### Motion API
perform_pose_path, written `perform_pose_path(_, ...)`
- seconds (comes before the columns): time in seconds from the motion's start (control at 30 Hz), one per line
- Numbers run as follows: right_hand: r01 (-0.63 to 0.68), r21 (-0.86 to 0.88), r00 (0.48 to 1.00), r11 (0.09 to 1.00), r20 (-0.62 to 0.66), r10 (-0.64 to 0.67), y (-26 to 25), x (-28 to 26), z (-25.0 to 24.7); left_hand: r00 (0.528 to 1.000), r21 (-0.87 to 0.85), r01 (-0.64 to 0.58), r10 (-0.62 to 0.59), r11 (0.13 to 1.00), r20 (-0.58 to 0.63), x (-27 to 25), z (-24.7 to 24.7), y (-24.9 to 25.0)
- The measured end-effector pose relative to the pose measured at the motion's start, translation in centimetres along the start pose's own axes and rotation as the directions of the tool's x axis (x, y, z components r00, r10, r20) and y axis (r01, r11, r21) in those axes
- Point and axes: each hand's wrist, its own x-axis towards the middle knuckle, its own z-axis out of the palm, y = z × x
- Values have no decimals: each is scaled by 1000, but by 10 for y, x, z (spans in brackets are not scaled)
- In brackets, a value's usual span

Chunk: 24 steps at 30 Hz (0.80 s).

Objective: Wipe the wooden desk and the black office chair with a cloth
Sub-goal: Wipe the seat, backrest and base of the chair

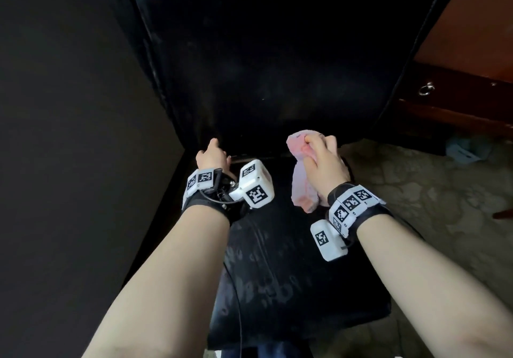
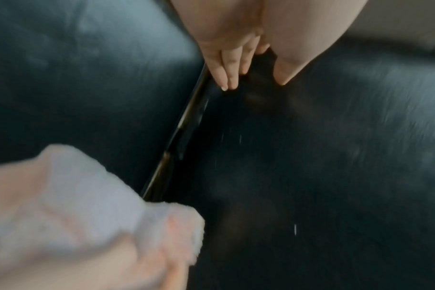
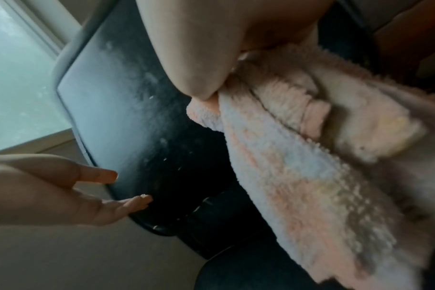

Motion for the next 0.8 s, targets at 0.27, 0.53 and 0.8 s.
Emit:
perform_pose_path(0.27, 97, 33, 994, 995, -59, -95, -43, -38, 56, 980, 30, -161, 157, 986, 119, 49, -72, -7)
perform_pose_path(0.53, 269, -53, 963, 962, -5, -270, -35, -32, 108, 926, 164, -335, 292, 928, 240, 105, -87, -18)
perform_pose_path(0.8, 495, -85, 869, 865, 39, -493, -17, -7, 162, 823, 127, -503, 429, 855, 373, 149, -68, -34)
